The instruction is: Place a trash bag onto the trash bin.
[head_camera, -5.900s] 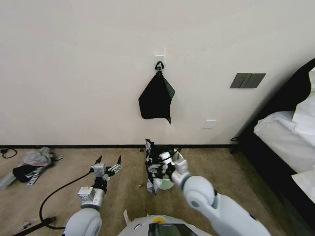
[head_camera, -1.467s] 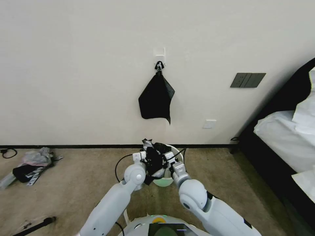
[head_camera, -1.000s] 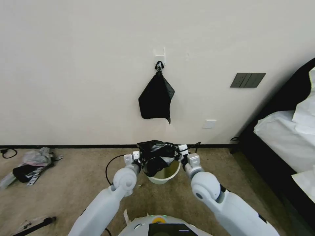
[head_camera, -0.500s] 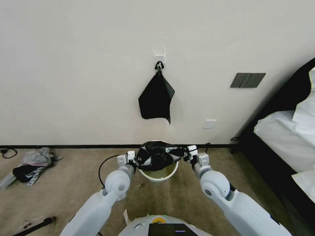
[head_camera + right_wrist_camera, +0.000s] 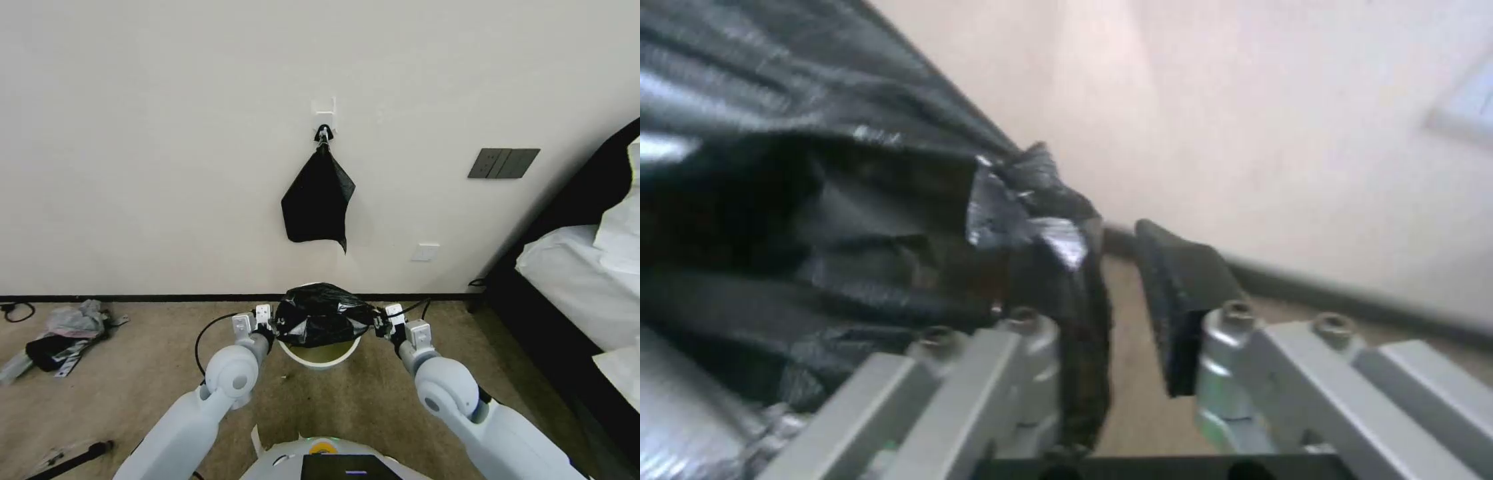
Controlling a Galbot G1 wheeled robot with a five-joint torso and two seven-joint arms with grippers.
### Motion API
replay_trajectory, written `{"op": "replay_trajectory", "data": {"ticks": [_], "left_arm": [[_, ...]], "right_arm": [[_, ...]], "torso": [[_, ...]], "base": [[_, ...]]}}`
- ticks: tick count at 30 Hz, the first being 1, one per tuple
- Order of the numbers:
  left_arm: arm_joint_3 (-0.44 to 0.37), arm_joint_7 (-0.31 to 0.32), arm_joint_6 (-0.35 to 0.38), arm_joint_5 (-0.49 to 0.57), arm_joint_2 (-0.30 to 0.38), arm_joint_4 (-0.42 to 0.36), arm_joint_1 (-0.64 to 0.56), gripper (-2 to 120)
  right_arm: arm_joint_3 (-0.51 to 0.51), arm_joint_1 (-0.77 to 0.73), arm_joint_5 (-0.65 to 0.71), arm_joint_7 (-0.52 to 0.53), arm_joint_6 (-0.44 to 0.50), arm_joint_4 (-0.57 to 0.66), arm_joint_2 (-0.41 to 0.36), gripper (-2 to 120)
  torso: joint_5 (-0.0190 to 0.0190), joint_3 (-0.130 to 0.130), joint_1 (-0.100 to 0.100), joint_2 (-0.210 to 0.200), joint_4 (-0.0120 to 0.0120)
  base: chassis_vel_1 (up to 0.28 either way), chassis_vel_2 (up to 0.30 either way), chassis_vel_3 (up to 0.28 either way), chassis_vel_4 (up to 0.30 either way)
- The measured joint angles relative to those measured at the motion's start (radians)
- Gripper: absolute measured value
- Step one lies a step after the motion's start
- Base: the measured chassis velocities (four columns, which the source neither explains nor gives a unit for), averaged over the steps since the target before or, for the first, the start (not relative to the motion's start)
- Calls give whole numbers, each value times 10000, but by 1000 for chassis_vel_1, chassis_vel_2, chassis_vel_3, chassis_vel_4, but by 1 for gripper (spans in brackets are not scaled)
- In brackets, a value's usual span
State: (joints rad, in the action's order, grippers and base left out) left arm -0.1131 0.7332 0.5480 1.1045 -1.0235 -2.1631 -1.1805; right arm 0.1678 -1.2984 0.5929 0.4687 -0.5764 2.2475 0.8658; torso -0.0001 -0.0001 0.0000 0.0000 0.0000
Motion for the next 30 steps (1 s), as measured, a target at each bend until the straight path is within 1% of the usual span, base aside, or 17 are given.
{"op": "replay_trajectory", "data": {"ticks": [3, 4, 5, 8, 9, 12, 13, 15, 16, 17, 20, 24, 26, 29, 30], "left_arm": [[-74, 36, 107, 167, 154, -199, -1, 1], [-101, 41, 123, 217, 219, -235, 7, 1], [-101, 41, 123, 217, 219, -235, 7, 1], [-153, 72, 145, 418, 399, -256, 156, 1], [-153, 72, 145, 418, 399, -256, 156, 1], [-154, 136, 153, 600, 444, -200, 317, 1], [-154, 136, 153, 600, 444, -200, 317, 1], [-155, 224, 174, 771, 489, -168, 402, 1], [-155, 224, 174, 771, 489, -168, 402, 1], [-155, 236, 184, 814, 521, -186, 411, 1], [-180, 247, 224, 875, 626, -371, 370, 1], [-233, 249, 245, 882, 684, -506, 294, 1], [-287, 249, 280, 852, 749, -680, 165, 1], [-318, 259, 323, 812, 788, -841, 55, 1], [-326, 271, 338, 785, 790, -914, 22, 1]], "right_arm": [[155, -508, -1745, -680, 579, 245, -197, 35], [271, -691, -2118, -846, 705, 315, -253, 38], [271, -691, -2118, -846, 705, 315, -253, 38], [720, -1415, -3312, -1523, 1100, 679, -537, 55], [720, -1415, -3312, -1523, 1100, 679, -537, 55], [1026, -1800, -3891, -2120, 1216, 888, -796, 68], [1026, -1800, -3891, -2120, 1216, 888, -796, 68], [1339, -1948, -4101, -2950, 1381, 928, -1025, 80], [1339, -1948, -4101, -2950, 1381, 928, -1025, 80], [1411, -1959, -4348, -3350, 1516, 928, -1143, 85], [1278, -1688, -4984, -3974, 1982, 821, -1421, 97], [1133, -1427, -5208, -4240, 2263, 756, -1552, 100], [927, -1102, -5474, -4348, 2574, 690, -1692, 100], [693, -801, -5704, -4445, 2602, 680, -1876, 100], [557, -638, -5972, -4517, 2601, 648, -1998, 100]], "torso": [[0, 0, 0, 0, 0], [1, 0, 0, 0, 0], [1, 0, 0, 0, 0], [0, 0, 0, 0, -1], [0, 0, 0, 0, -1], [0, 0, 0, 0, -3], [0, 0, 0, 0, -3], [2, 0, 0, 0, -1], [2, 0, 0, 0, -1], [0, 1, 0, 0, -2], [1, 1, 1, 0, 0], [1, 1, 0, 0, 0], [1, 1, 0, 0, 1], [1, 1, 0, 0, 1], [1, 1, 0, 0, 0]], "base": [[0, 0, 0, 0], [0, 0, 0, 0], [0, 0, 0, 0], [0, 0, 0, 0], [0, 0, 0, 0], [0, 0, 0, 0], [0, 0, 0, 0], [0, 0, 0, 0], [0, 0, 0, 0], [0, 0, 0, 0], [0, 0, 0, 0], [0, 0, 0, 0], [0, 0, 0, 0], [0, 0, 0, 0], [0, 0, 0, 0]]}}
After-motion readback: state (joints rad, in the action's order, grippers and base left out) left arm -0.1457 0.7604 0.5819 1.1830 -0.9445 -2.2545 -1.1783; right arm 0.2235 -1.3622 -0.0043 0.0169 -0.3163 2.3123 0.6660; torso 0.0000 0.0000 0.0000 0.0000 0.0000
